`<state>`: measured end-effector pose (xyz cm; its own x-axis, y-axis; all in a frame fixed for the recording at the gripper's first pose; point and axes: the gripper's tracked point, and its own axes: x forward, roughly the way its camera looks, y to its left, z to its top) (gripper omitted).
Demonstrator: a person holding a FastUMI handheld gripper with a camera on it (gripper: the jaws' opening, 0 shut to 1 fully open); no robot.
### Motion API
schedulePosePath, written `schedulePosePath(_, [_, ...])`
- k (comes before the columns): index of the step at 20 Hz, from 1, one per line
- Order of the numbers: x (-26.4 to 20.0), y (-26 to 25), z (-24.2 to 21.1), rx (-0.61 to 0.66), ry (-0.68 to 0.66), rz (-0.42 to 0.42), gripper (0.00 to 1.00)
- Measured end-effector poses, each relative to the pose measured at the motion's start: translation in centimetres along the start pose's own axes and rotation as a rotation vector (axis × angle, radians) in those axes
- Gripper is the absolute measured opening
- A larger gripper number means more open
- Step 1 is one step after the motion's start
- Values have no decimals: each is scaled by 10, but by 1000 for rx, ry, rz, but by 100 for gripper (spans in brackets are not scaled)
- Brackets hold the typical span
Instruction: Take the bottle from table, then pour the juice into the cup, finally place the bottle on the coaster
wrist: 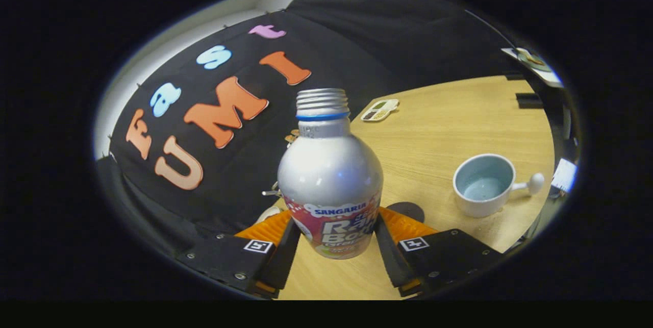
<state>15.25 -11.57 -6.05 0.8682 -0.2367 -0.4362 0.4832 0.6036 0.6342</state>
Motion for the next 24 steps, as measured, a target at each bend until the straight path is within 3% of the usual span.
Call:
schedulePosePath(4, [7, 7, 21, -169, -129, -1, 75])
schedulePosePath(8, [27, -2, 15, -415, -164, -67, 75])
schedulePosePath(12, [47, -13, -3, -557, -149, -113, 76])
schedulePosePath(18, [73, -37, -28, -629, -108, -171, 77])
schedulePosePath(24, [83, -46, -38, -657, -90, -175, 78])
